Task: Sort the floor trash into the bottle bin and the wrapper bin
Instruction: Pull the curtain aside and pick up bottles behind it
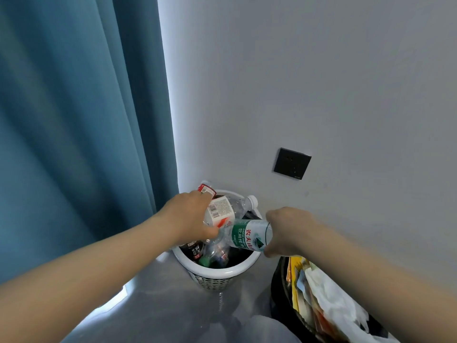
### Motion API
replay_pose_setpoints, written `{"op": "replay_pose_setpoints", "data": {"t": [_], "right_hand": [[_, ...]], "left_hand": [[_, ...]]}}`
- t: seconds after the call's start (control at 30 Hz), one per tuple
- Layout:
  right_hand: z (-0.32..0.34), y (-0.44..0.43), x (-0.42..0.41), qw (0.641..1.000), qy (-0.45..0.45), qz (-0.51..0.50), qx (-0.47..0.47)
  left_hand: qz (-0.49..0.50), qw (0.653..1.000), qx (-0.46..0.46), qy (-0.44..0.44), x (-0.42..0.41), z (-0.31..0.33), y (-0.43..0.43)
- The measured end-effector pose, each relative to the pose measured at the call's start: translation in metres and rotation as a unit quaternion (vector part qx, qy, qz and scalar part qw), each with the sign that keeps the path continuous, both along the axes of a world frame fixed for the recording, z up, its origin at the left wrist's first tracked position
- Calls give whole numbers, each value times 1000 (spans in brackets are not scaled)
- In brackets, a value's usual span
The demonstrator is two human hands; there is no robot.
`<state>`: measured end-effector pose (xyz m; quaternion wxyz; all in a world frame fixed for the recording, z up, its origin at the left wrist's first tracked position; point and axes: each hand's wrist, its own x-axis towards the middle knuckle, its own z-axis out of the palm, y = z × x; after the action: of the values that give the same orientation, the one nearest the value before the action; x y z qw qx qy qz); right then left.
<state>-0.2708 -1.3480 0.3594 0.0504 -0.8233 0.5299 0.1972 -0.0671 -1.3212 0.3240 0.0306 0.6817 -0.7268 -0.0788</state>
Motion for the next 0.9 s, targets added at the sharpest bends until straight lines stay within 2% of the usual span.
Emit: {"op": "replay_pose_setpoints", "data": {"t": [0.2,0.37,0.57,0.7,0.77,0.9], "right_hand": [[-22,-22,5,997,-51,-58,-15],[-37,-28,5,989,-94,-113,27],[-57,-43,12,943,-231,-223,84],[-76,-51,19,893,-317,-289,138],[-86,-52,25,873,-353,-307,138],[-108,-50,42,859,-380,-322,118]], "left_hand": [[62,998,1,-2,9,-26,-26],[124,992,-4,1,11,-46,-41],[203,977,18,61,5,-62,-57],[228,967,24,112,4,-67,-61],[229,967,35,109,5,-66,-62],[255,957,64,119,7,-64,-67]]}}
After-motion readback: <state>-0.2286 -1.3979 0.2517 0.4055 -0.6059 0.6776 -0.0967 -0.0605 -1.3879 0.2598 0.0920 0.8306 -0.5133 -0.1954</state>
